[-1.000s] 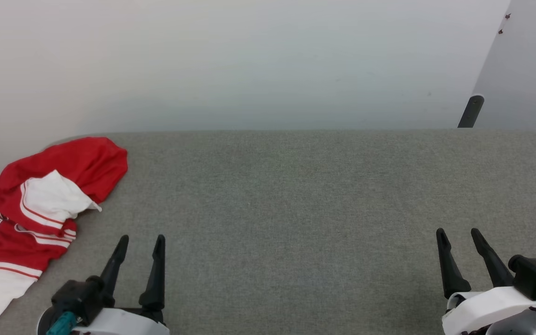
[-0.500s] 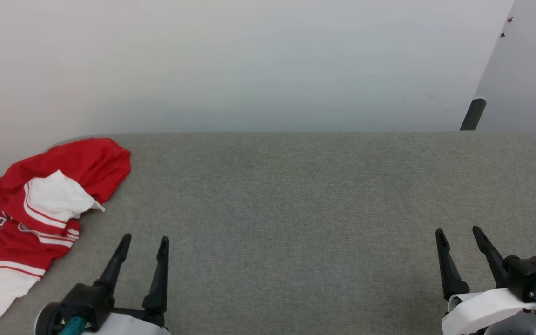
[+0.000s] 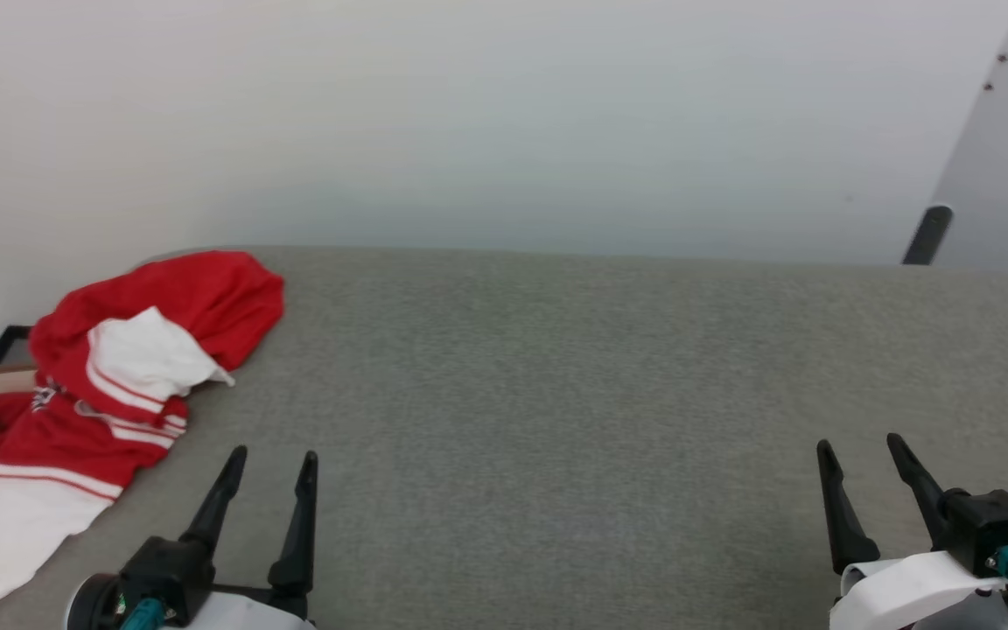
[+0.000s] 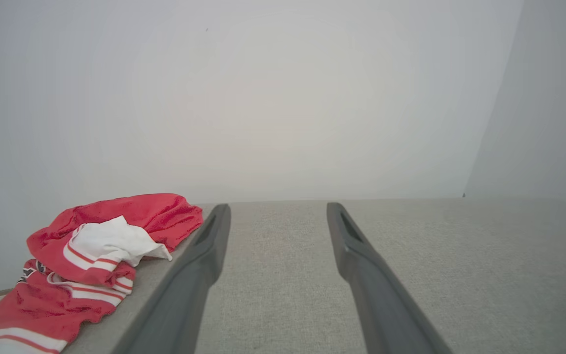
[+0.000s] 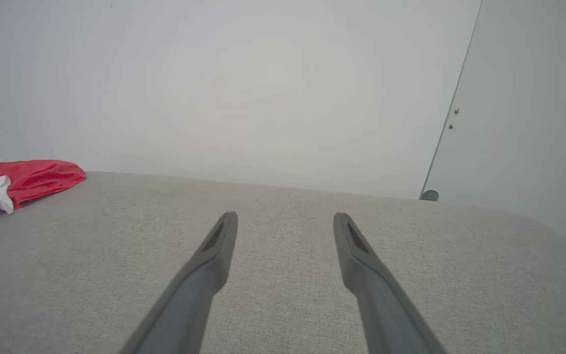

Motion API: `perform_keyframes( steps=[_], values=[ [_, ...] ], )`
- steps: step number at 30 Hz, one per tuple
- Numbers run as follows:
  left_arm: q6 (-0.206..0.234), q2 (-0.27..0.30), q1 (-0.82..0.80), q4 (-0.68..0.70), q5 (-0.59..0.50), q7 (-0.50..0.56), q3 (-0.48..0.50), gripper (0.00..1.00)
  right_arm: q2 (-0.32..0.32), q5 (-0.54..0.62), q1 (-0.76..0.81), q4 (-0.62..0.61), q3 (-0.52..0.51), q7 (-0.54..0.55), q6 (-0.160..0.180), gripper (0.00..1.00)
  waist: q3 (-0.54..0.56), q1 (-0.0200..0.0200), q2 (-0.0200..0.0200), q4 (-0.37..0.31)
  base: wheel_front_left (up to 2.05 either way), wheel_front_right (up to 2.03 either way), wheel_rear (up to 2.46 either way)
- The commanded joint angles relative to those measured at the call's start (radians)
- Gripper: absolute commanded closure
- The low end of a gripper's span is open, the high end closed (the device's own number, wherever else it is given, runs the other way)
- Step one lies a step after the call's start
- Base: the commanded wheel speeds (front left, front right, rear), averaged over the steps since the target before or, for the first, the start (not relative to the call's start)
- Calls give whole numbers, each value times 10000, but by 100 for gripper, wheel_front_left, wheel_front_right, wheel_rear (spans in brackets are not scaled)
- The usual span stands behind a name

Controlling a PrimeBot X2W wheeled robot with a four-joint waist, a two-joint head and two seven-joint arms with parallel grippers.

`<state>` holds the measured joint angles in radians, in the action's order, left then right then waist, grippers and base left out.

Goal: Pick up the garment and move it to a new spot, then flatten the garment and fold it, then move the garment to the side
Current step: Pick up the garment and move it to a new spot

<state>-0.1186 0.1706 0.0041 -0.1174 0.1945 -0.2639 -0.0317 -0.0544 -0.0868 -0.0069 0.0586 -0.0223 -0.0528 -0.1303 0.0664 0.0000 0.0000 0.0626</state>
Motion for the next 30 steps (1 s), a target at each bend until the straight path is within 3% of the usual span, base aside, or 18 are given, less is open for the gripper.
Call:
perform_keyframes(
  steps=[1, 18, 30],
  values=[
    [43, 9, -54, -107, 60, 8, 62, 0, 10, -28, 145, 0, 40, 16, -7, 0, 125, 0, 0, 370, 0, 0, 0],
    [472, 144, -24, -472, 312, 174, 412, 0, 38, -511, -3, 494, 1059, -160, -6, 0, 785, 0, 0, 3227, 0, 0, 0],
    [462, 317, -459, -155, 814, 789, 572, 0, 43, -550, -155, 712, 1081, -269, -6, 0, 550, 0, 0, 3618, 0, 0, 0]
  ],
)
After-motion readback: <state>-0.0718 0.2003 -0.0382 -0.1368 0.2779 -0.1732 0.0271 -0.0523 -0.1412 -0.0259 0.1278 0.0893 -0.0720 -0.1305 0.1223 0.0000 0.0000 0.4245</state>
